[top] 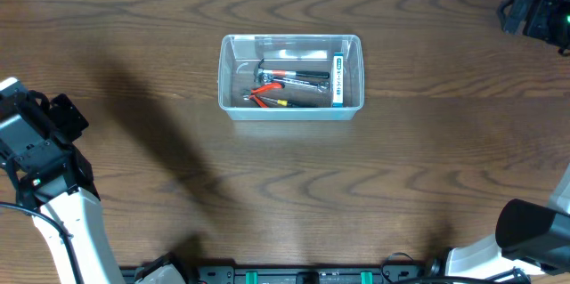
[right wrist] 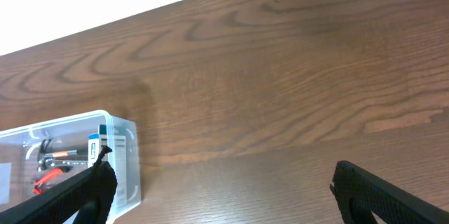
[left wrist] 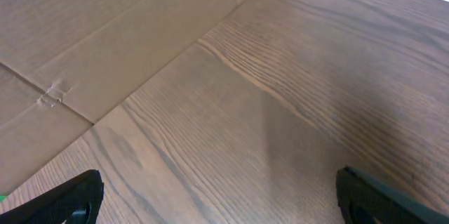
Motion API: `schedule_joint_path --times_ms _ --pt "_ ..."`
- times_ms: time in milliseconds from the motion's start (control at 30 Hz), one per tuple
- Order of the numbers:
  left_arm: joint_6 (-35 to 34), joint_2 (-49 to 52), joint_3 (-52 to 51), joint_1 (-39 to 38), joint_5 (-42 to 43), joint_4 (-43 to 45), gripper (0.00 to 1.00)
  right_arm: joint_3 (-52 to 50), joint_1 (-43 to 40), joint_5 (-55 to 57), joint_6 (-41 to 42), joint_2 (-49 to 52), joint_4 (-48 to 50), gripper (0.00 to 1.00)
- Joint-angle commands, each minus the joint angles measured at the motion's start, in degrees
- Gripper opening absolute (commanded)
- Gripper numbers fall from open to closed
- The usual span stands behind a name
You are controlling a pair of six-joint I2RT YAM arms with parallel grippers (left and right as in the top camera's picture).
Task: Pack container
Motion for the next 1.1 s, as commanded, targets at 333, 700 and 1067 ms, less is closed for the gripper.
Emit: schedule_joint_path --times_ms 333,700,1067 --pt "0.8 0.3 1.0 0.3 -0.5 0.0 0.98 0.2 9.6 1.0 0.0 -14.1 -0.3 0.99" --pt "0.8 0.3 1.0 0.3 -0.5 0.0 0.98 -26.8 21.9 14.2 -2.3 -41.0 18.4 0.99" --pt "0.8 0.3 1.0 0.3 -0.5 0.0 0.98 -73.6 22.2 13.7 -2.3 -73.5 31.9 0.99"
